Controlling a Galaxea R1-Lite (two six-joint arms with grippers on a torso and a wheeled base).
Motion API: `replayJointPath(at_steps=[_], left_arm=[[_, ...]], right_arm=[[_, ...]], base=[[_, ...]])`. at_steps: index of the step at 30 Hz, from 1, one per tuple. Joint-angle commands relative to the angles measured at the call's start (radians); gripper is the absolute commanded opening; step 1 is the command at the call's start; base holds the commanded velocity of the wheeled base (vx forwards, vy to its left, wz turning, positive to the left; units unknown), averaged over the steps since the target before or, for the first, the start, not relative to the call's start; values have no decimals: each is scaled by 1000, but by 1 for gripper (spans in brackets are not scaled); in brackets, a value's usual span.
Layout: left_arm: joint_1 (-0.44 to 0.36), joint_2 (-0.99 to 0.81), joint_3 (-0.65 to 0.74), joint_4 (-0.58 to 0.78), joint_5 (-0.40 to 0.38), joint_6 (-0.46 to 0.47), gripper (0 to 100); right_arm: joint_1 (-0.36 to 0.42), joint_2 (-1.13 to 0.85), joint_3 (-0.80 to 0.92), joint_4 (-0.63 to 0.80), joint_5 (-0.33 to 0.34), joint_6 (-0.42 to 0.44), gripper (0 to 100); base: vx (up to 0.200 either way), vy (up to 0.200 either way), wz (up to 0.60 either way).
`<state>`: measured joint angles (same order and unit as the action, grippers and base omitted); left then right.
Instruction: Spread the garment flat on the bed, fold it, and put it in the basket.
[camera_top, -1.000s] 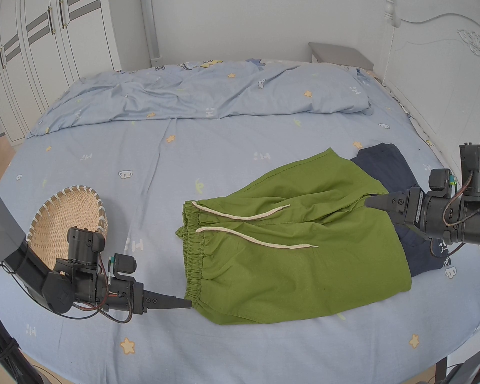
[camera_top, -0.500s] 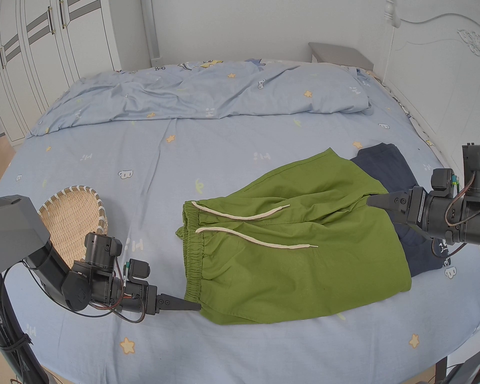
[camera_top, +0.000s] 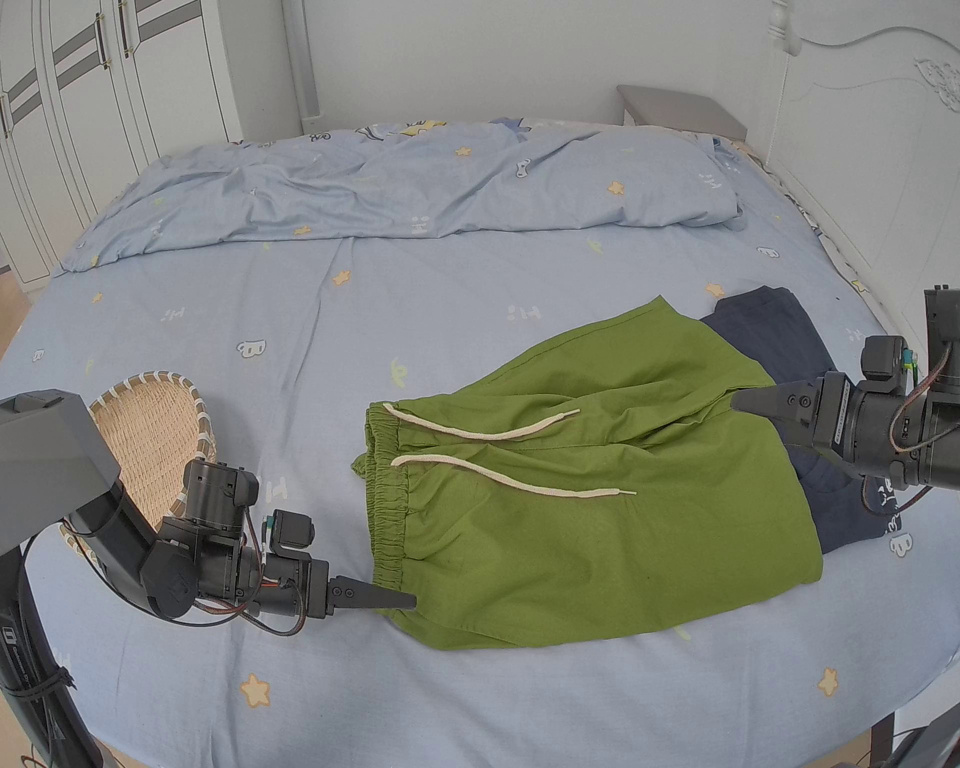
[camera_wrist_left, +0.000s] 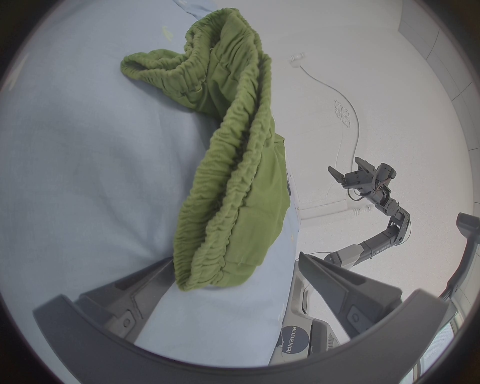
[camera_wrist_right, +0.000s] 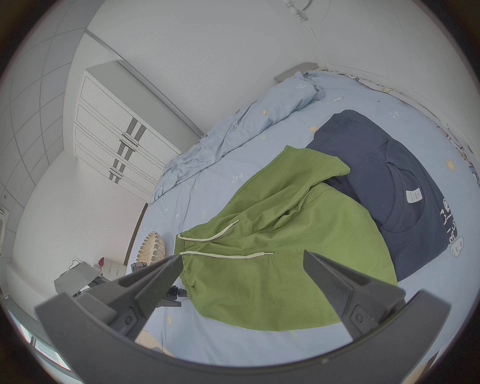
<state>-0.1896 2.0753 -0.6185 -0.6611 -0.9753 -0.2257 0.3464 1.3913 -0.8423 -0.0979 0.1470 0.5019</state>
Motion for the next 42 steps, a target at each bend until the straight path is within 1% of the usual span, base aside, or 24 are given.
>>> replayJointPath(at_steps=[1,5,6,10,17,20,22,23,24,26,27,29,30,33,34,35,36,37,41,42], left_arm=[[-7,15,6,-38,3,-24,100],[-7,32,29,-135,4,-81,100],[-7,34,36,-153,4,-92,0],[-7,35,57,-209,6,-124,0],[10,34,77,-216,7,-138,0],[64,0,128,-216,4,-141,0],[101,-69,175,-204,-2,-144,0],[102,-73,177,-203,-3,-145,0],[131,-115,214,-199,-25,-158,0],[163,-143,246,-203,-48,-173,0],[167,-144,249,-203,-49,-173,0],[208,-175,296,-201,-65,-175,0],[208,-175,296,-201,-65,-175,0],[262,-196,359,-204,-66,-170,0],[265,-198,362,-204,-66,-170,0],[286,-204,381,-206,-66,-168,0],[289,-204,384,-206,-66,-167,0],[309,-208,402,-210,-66,-165,0],[358,-250,434,-210,-66,-165,0],[375,-256,434,-206,-69,-165,0]], right_arm=[[2,3,2,0,0,0,100],[0,3,5,-2,0,0,100],[0,5,5,-2,0,0,100],[-4,6,5,-2,0,0,100],[-12,6,8,-20,0,0,100],[-12,6,9,-20,0,1,100],[-12,8,14,-19,6,1,100],[-12,8,14,-19,6,1,100],[-7,11,20,-17,8,0,100],[-3,14,32,-17,9,-2,100],[-1,14,32,-17,9,-2,100],[0,29,52,-14,13,-3,100],[0,29,52,-14,13,-3,100],[-21,31,88,-10,75,-2,100],[-24,29,89,-10,78,-2,100],[-55,25,114,-8,124,-2,100],[-58,25,115,-8,129,-2,100],[-89,25,152,-10,164,-5,100],[-165,32,233,-16,217,-46,100],[-190,35,258,-17,246,-62,100]], base=[[0,0,0],[0,0,0],[0,0,0],[0,0,0],[0,0,0],[0,0,0],[0,0,0],[0,0,0],[0,0,0],[0,0,0],[0,0,0],[0,0,0],[0,0,0],[0,0,0],[0,0,0],[0,0,0],[0,0,0],[0,0,0],[0,0,0],[0,0,0]])
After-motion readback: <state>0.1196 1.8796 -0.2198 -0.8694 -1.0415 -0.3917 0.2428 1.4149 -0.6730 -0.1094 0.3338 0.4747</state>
